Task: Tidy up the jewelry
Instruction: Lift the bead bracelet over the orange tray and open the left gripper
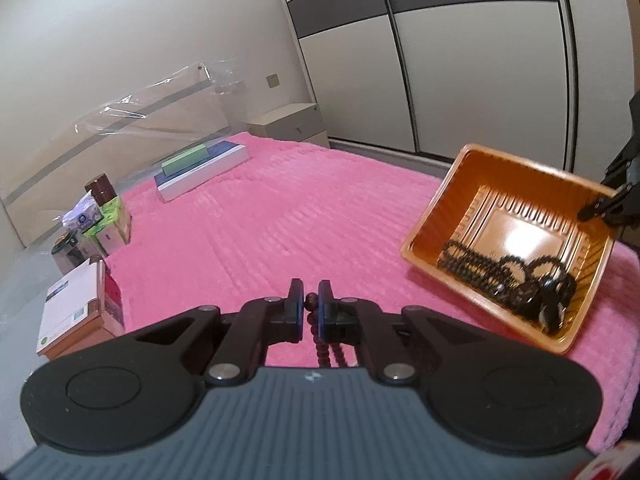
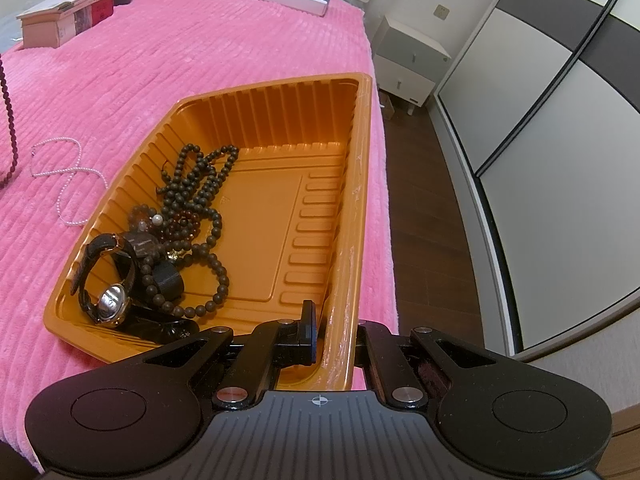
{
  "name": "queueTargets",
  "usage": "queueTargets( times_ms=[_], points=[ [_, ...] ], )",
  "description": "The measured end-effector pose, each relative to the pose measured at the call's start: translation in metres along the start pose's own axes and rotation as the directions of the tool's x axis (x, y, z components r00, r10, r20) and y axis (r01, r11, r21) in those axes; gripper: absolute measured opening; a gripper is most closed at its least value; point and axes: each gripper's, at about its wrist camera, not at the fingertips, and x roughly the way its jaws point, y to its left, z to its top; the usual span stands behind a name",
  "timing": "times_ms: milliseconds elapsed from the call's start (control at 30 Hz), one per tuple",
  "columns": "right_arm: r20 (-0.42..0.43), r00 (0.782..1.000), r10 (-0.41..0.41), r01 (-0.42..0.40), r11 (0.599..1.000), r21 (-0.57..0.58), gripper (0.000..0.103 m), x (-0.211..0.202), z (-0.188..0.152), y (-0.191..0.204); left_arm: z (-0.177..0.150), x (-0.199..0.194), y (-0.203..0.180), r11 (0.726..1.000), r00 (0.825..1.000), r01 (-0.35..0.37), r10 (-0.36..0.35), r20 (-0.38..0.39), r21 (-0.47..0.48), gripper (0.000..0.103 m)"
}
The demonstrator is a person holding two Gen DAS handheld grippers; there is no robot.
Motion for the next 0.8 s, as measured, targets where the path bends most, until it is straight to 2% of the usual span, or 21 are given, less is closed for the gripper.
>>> queueTargets(
  times_ms=[333, 600, 800],
  points=[
    [0.003, 1.000, 0.001, -0.001, 1.000, 0.001, 0.004, -0.002, 0.001, -0.002, 0.039, 0.001, -0.025, 0.992, 0.994, 0.099, -0.102, 0.032, 0.084, 0.006],
    [0.004, 1.000, 0.004, -0.004, 1.000, 0.001, 0.004, -0.001, 0.000, -0.003, 0.082, 0.011, -0.062, 0.966, 0.975, 0.200, -0.213, 0.066, 0.165, 0.006],
    [0.005, 1.000, 0.007, -0.007, 1.000, 0.002, 0.004, -0.001, 0.000, -0.003, 0.113, 0.019, -0.083, 0.951, 0.955, 0.258, -0.278, 0.102, 0.173, 0.006]
  ],
)
